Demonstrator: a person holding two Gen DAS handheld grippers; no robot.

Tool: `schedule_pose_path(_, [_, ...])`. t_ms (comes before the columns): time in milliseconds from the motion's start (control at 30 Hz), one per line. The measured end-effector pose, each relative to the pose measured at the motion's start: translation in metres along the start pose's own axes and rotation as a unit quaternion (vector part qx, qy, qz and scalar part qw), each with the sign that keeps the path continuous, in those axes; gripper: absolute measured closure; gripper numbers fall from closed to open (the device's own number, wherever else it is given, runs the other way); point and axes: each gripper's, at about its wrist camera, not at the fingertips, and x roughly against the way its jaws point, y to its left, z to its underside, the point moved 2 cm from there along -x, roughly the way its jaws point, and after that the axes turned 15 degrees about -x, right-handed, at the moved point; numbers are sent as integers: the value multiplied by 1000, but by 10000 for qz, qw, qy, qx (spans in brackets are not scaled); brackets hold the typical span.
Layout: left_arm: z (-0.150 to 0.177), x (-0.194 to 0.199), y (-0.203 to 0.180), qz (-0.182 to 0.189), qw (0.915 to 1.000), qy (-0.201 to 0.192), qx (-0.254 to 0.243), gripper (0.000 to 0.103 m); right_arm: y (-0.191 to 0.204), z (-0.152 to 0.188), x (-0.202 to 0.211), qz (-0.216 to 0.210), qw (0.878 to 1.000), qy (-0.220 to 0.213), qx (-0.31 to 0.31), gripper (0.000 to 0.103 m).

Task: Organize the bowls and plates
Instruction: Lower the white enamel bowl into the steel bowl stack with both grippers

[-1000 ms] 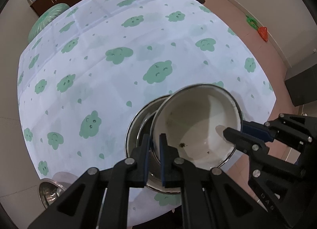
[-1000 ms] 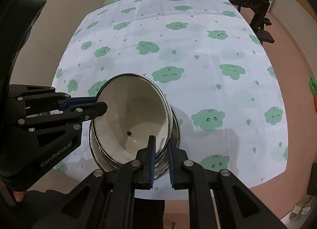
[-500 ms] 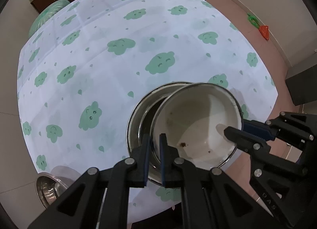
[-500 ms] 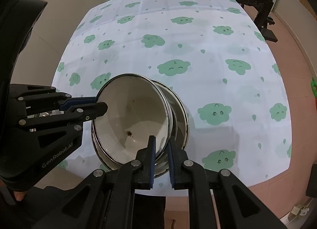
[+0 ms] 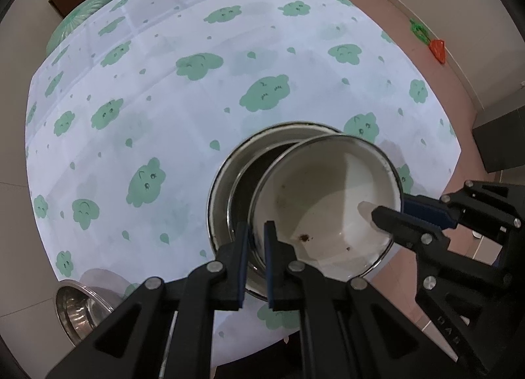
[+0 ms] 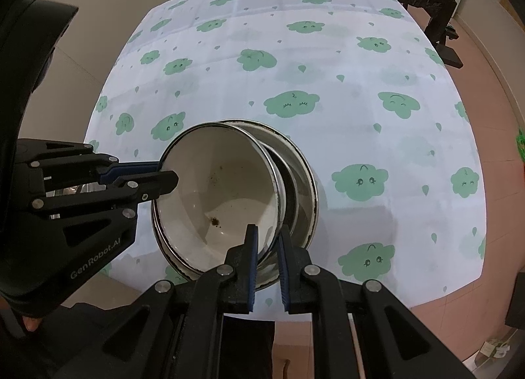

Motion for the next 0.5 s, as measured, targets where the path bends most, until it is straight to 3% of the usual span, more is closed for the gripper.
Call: schedule_pose_path(500, [7, -9, 4, 125, 9998, 128, 69, 97, 3, 2, -7, -4, 9999, 125, 77, 90])
